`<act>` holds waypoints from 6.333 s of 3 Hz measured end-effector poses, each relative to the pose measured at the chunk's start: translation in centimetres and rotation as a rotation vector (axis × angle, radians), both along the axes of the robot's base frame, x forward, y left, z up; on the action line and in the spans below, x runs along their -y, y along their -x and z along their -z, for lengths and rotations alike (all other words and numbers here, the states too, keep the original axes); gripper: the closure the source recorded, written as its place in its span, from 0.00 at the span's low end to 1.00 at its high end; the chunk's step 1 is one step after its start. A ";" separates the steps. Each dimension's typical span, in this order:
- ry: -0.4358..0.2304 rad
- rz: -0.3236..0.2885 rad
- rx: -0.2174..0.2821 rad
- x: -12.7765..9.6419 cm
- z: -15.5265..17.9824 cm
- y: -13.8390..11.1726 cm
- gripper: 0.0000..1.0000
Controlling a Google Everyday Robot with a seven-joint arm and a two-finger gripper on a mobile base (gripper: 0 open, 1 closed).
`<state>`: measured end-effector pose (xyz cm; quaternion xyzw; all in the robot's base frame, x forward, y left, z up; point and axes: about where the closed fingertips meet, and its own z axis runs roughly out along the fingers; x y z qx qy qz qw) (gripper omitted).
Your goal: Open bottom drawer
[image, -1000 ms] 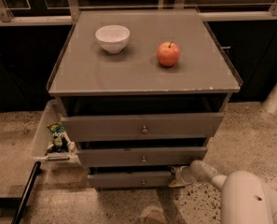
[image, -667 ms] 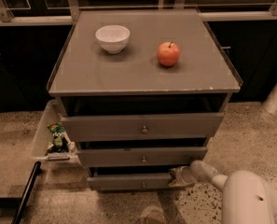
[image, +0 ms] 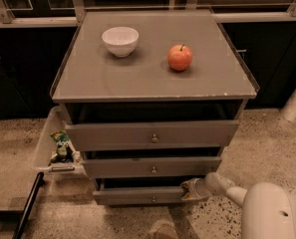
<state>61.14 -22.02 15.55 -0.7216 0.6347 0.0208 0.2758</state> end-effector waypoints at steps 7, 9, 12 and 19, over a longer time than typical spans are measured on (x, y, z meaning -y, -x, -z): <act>-0.048 -0.093 -0.087 0.5 -1.3 9.2 0.90; -0.059 -0.100 -0.092 0.8 -1.7 10.4 0.72; -0.066 -0.080 -0.179 1.0 1.3 12.2 0.03; -0.084 -0.091 -0.188 1.8 0.7 14.4 1.00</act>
Offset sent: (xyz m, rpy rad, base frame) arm 0.0022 -0.0050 -0.0074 0.0031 0.0191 -0.0134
